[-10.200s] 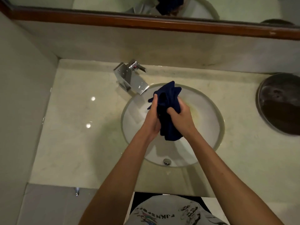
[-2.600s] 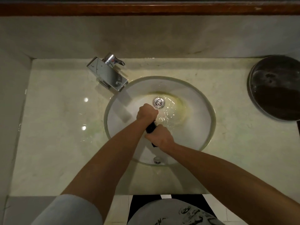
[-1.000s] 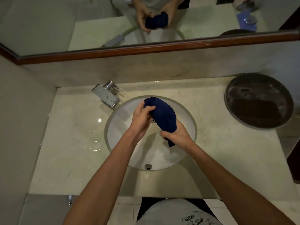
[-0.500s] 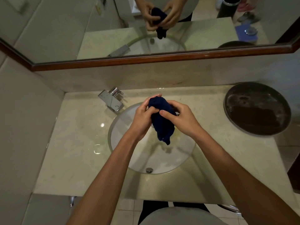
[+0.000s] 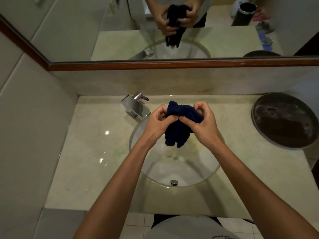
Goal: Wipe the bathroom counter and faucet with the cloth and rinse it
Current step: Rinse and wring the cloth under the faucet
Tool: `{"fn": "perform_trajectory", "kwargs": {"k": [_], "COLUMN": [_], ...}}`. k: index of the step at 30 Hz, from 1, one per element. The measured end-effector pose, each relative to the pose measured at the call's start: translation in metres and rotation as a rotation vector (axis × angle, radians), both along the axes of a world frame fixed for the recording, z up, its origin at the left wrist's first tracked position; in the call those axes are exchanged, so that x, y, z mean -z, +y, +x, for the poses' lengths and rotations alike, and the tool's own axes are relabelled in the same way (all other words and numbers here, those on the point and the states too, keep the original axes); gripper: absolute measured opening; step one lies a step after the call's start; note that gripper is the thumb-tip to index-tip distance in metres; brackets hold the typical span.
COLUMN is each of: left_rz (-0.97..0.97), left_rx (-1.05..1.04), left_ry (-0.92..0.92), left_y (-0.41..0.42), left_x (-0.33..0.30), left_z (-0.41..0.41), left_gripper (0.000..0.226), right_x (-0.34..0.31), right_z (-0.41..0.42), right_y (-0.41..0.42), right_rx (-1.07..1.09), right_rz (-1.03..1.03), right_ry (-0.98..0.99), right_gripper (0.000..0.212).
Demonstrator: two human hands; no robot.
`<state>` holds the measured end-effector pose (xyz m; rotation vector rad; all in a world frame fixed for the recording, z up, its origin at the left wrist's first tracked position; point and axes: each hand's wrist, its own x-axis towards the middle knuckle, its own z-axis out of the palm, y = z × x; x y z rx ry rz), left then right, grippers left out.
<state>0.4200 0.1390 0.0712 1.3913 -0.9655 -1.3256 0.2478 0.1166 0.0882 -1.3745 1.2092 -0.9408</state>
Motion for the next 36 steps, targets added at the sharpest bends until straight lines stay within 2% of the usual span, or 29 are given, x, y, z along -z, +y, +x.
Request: {"fn": "perform_trajectory", "kwargs": {"k": [3, 5, 7, 10, 11, 17, 20, 24, 28, 31, 33, 36], "left_rz": [-0.012, -0.036, -0.060, -0.125, -0.152, 0.027, 0.044, 0.089, 0.083, 0.013, -0.042, -0.088], "left_rx": [0.066, 0.148, 0.228, 0.221, 0.225, 0.453, 0.504, 0.463, 0.409, 0.262, 0.141, -0.009], "left_ry": [0.074, 0.117, 0.017, -0.211, -0.256, -0.210, -0.222, -0.208, -0.181, -0.191, -0.242, -0.479], "left_y": [0.000, -0.001, -0.003, -0.004, -0.005, -0.001, -0.001, 0.003, 0.014, 0.020, 0.023, 0.026], "left_x": [-0.004, -0.006, -0.008, -0.010, -0.009, -0.014, -0.015, -0.014, -0.007, -0.007, -0.009, -0.008], "left_z": [0.017, 0.030, 0.039, 0.047, 0.051, 0.065, 0.066, 0.058, 0.052, 0.042, 0.030, 0.010], "left_gripper": [0.037, 0.044, 0.053, 0.025, 0.022, 0.043, 0.030, 0.022, 0.027, 0.019, 0.018, 0.017], "right_x": [-0.008, -0.011, -0.013, -0.014, -0.015, -0.022, -0.026, -0.022, -0.023, -0.026, -0.024, -0.014], "right_z": [0.010, 0.015, 0.019, 0.016, 0.014, -0.005, -0.015, -0.023, -0.032, -0.032, -0.026, -0.015], "right_y": [-0.001, -0.003, -0.004, -0.005, -0.005, -0.004, -0.002, 0.004, -0.004, -0.008, -0.006, 0.001], "right_rx": [-0.017, -0.020, -0.035, -0.046, -0.057, -0.022, -0.005, 0.004, -0.072, -0.048, 0.053, 0.184], "right_rz": [-0.021, -0.069, -0.082, -0.055, -0.045, 0.033, 0.082, 0.140, 0.142, 0.056, -0.011, -0.065], "right_ry": [-0.023, 0.023, 0.078, 0.124, 0.137, 0.142, 0.098, 0.056, 0.190, 0.284, 0.334, 0.353], "right_gripper": [0.044, 0.044, 0.035, 0.028, 0.027, 0.026, 0.030, 0.026, 0.028, 0.026, 0.025, 0.025]}}
